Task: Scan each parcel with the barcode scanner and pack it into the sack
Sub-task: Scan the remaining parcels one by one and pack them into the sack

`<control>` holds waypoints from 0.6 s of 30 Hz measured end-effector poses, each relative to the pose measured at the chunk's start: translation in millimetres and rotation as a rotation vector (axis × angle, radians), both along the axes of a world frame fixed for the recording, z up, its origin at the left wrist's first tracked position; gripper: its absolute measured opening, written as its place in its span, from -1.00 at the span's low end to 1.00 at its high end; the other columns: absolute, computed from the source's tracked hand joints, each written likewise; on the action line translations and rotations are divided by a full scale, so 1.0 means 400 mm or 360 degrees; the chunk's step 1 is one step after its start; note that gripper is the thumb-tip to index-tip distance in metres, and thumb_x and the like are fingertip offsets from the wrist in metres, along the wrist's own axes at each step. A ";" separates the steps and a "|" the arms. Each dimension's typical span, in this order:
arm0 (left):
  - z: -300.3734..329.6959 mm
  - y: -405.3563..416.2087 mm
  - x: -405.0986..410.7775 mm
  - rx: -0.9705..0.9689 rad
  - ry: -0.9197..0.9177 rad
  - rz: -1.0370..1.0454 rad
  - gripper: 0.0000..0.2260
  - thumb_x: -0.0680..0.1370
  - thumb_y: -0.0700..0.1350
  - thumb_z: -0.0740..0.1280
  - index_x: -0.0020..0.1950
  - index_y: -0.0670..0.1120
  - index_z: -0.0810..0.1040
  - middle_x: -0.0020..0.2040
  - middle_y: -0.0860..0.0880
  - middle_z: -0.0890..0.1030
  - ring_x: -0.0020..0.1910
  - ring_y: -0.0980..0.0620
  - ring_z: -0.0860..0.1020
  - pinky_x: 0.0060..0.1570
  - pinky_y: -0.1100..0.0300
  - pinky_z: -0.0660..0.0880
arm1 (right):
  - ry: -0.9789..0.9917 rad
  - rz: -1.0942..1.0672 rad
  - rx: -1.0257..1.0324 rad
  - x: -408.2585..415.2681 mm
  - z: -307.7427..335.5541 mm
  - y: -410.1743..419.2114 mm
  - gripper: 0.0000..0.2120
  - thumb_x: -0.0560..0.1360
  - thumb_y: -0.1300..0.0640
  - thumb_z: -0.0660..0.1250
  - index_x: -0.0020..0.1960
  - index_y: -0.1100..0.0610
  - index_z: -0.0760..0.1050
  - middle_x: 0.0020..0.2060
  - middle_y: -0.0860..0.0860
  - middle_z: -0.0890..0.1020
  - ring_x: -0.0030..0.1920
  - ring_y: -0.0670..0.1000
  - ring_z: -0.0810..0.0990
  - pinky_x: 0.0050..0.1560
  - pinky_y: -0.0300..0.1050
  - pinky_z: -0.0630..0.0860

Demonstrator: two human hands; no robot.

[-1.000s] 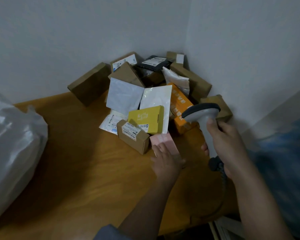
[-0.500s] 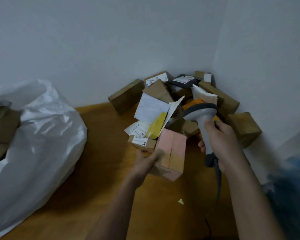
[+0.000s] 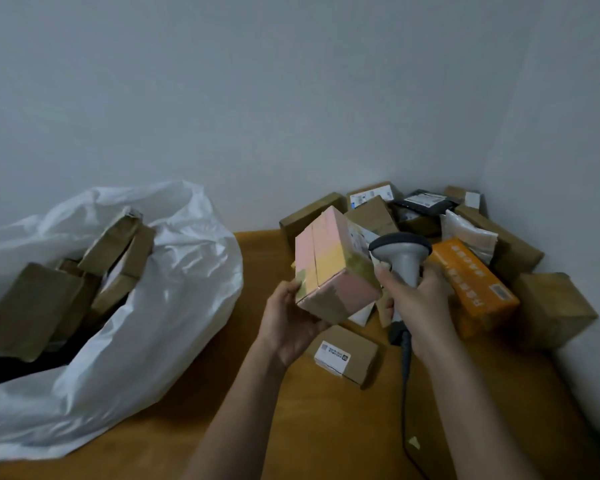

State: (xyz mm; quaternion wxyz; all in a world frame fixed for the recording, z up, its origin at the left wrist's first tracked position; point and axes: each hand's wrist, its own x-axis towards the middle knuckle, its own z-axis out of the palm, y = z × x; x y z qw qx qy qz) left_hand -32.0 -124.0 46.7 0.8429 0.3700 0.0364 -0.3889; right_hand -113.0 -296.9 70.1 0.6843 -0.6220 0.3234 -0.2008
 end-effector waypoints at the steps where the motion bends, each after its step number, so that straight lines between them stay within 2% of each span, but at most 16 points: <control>1: 0.004 0.003 0.001 -0.0041 0.0016 0.0000 -0.56 0.51 -0.07 0.19 0.38 -0.15 0.40 0.13 -0.24 0.63 0.19 -0.22 0.54 0.20 -0.18 0.48 | -0.0013 0.0004 -0.0011 0.005 0.001 0.007 -0.52 0.44 0.00 0.50 0.21 0.20 0.41 -0.35 0.07 0.59 -0.53 -0.14 0.55 -0.52 -0.27 0.46; 4: 0.012 0.013 -0.001 -0.0032 -0.0072 -0.0076 -0.58 0.55 -0.14 0.19 0.41 -0.16 0.36 0.17 -0.24 0.60 0.17 -0.20 0.59 0.26 -0.19 0.44 | 0.0002 -0.0032 -0.0116 0.012 0.005 0.017 -0.41 0.37 0.00 0.56 0.25 0.16 0.39 -0.25 0.05 0.59 -0.44 -0.19 0.60 -0.51 -0.37 0.45; 6: 0.009 0.020 0.002 0.0232 -0.0242 -0.0113 -0.56 0.55 -0.22 0.26 0.44 -0.13 0.35 0.21 -0.22 0.58 0.16 -0.19 0.61 0.23 -0.16 0.51 | 0.0014 -0.0038 -0.0166 0.012 0.007 0.025 -0.31 0.32 0.03 0.60 0.33 0.11 0.35 -0.11 0.05 0.59 -0.33 -0.13 0.64 -0.51 -0.38 0.45; 8: 0.011 0.019 0.009 0.0488 -0.0394 -0.0045 -0.54 0.57 -0.28 0.29 0.46 -0.05 0.34 0.21 -0.23 0.60 0.14 -0.21 0.63 0.09 -0.10 0.59 | 0.0035 0.0011 -0.0213 0.019 0.012 0.038 -0.21 0.30 0.05 0.61 0.41 0.07 0.29 0.03 0.05 0.57 -0.14 -0.07 0.63 -0.43 -0.31 0.51; 11: 0.024 0.018 0.014 0.0624 -0.0384 0.0039 -0.68 0.61 -0.08 0.28 0.37 -0.01 0.45 0.20 -0.23 0.59 0.13 -0.21 0.61 0.03 -0.03 0.59 | 0.0020 0.0071 -0.0272 0.027 0.020 0.073 -0.19 0.30 0.06 0.61 0.41 0.03 0.25 0.11 0.04 0.54 -0.03 -0.01 0.59 -0.13 -0.02 0.62; 13: 0.039 0.022 0.014 0.0654 -0.0401 0.0024 -0.66 0.56 0.12 0.29 0.28 0.01 0.54 0.21 -0.21 0.59 0.14 -0.18 0.60 0.04 -0.02 0.57 | -0.0001 0.0069 -0.0335 0.028 0.029 0.085 -0.19 0.30 0.06 0.61 0.41 0.03 0.25 0.12 0.04 0.53 -0.02 0.00 0.58 0.01 0.11 0.63; 16: 0.045 0.024 0.015 0.0693 -0.0531 -0.0033 -0.51 0.45 0.18 0.41 0.32 0.01 0.49 0.14 -0.10 0.65 0.09 -0.12 0.63 0.06 -0.01 0.60 | -0.0044 0.0078 -0.0335 0.029 0.044 0.085 -0.21 0.32 0.04 0.60 0.42 0.04 0.27 0.09 0.02 0.54 -0.04 -0.02 0.60 -0.01 0.09 0.65; 18: 0.051 0.024 0.015 0.0672 -0.0519 -0.0028 -0.47 0.44 0.16 0.44 0.34 -0.03 0.46 0.16 -0.13 0.64 0.16 -0.18 0.60 0.19 -0.11 0.52 | -0.0092 0.0062 -0.0297 0.028 0.055 0.084 -0.33 0.36 -0.01 0.56 0.37 0.03 0.33 0.00 0.03 0.58 -0.16 -0.06 0.63 -0.19 -0.07 0.65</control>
